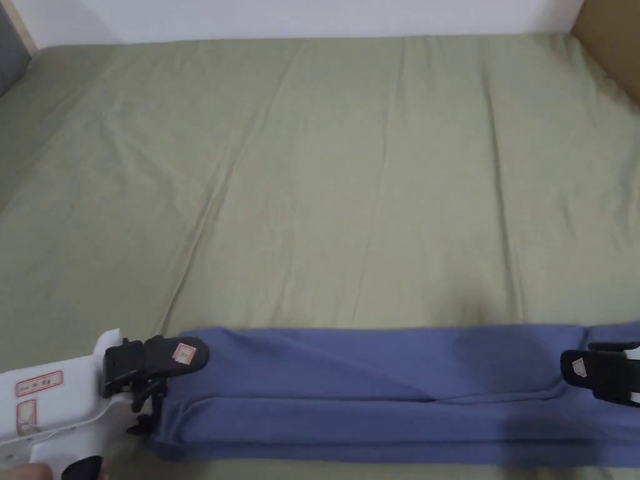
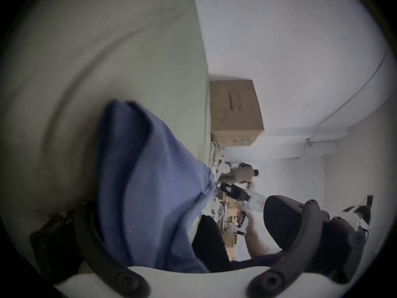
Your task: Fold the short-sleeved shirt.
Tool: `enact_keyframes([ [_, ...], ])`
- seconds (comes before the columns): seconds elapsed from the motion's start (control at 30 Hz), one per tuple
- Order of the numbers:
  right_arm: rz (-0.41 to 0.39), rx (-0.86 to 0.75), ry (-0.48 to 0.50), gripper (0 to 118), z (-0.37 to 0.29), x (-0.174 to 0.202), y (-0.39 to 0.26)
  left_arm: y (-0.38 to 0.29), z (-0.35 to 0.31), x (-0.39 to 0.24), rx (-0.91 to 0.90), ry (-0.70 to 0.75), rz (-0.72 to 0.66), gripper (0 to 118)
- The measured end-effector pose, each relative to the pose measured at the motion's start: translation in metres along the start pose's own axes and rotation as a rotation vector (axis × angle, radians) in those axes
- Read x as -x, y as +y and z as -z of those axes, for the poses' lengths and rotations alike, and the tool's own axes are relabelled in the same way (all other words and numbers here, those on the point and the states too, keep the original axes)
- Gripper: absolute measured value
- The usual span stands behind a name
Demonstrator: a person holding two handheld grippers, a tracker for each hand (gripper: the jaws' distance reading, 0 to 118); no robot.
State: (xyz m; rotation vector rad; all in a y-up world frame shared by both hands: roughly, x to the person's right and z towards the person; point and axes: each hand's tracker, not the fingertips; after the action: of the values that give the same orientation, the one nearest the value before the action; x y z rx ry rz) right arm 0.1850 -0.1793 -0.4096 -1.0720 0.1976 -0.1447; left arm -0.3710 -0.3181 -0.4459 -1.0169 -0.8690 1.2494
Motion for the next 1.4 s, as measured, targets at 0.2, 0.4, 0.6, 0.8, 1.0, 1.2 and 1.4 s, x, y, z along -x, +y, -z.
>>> enact_keyframes([
  [0.2,-0.028,0.02,0.006,0,0.003,0.009,0.001,0.004,0.003,0.015,-0.058,0.288,0.014,5],
  [0.4,-0.045,0.025,0.021,0,0.003,0.013,0.002,-0.01,0.017,-0.05,-0.11,0.625,0.239,4],
  [0.6,-0.032,-0.007,0.076,0,-0.006,0.015,-0.001,-0.023,-0.025,-0.108,-0.151,1.069,0.483,4],
  [0.8,-0.025,-0.03,0.109,0,-0.017,0.009,-0.01,-0.029,-0.037,-0.129,-0.134,1.377,0.589,4],
  [1.0,-0.004,-0.062,0.128,0,-0.028,-0.001,-0.012,-0.043,0.053,-0.17,-0.109,0.933,0.499,4],
  [1.2,0.019,-0.071,0.129,0,-0.033,-0.013,-0.017,-0.047,0.187,-0.141,0.135,0.831,0.467,77],
  [1.4,0.034,-0.086,0.115,0,-0.044,-0.024,-0.021,-0.043,0.2,-0.126,0.133,0.588,0.349,91],
])
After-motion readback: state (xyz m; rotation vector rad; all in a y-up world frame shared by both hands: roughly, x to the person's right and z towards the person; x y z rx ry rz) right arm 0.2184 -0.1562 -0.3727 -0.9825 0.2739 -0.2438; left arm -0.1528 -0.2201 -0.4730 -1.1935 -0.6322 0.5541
